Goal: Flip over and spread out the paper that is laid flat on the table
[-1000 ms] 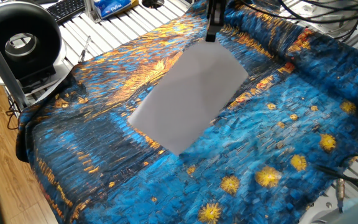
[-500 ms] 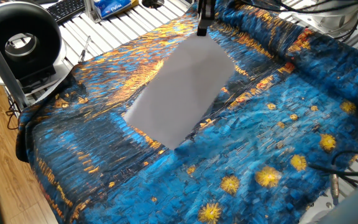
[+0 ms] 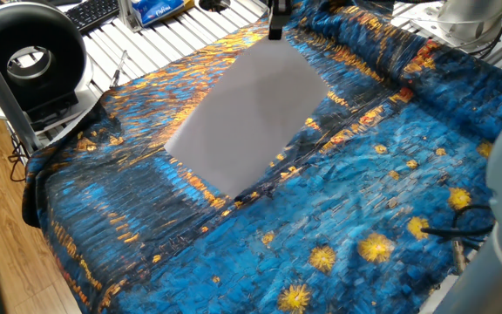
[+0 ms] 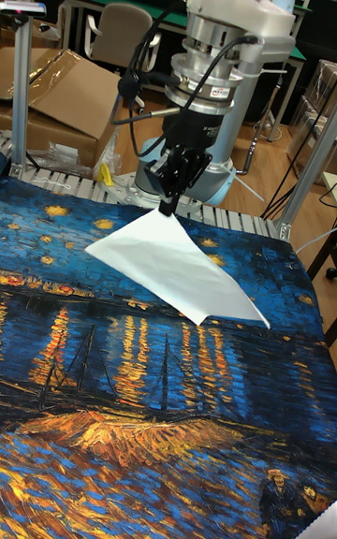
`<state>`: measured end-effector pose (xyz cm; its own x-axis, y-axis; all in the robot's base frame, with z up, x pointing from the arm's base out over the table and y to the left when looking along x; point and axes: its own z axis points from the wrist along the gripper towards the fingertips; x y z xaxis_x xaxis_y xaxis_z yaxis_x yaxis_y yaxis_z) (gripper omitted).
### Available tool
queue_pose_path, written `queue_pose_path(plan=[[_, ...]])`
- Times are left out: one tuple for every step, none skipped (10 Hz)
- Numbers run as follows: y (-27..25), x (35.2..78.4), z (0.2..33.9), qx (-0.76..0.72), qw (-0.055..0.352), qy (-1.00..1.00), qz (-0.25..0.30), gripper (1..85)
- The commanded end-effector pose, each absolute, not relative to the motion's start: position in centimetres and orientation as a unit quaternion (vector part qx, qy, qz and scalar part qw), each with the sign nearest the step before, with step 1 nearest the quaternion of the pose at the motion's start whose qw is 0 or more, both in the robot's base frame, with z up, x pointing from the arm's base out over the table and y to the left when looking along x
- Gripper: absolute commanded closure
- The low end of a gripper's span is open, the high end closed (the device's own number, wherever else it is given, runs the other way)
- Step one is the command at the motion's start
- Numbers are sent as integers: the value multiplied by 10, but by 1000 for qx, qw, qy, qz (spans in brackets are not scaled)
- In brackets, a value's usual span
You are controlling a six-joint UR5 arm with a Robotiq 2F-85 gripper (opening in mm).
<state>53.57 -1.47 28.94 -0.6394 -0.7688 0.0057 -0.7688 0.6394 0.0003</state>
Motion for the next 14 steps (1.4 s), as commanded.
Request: queue_pose_path(plan=[[-16,541,288,449,5,-894,-1,733],[-15,539,288,451,8,-893,-5,690],[-13,538,288,453,8,-891,-10,673],[-9,539,288,458,3,-889,-16,633],[-8,540,288,464,0,-886,-19,623],[-7,542,288,469,-3,-883,-20,603],[-7,542,288,470,-3,-882,-20,597],[-8,543,289,470,-2,-882,-19,597],[-10,543,290,471,-1,-882,-17,597],[-10,544,290,471,-1,-882,-17,597],[-10,544,291,470,-1,-882,-17,597],[-10,544,291,470,-2,-882,-16,597],[-10,545,291,468,-3,-883,-16,600],[-11,546,291,462,-4,-887,-14,610]])
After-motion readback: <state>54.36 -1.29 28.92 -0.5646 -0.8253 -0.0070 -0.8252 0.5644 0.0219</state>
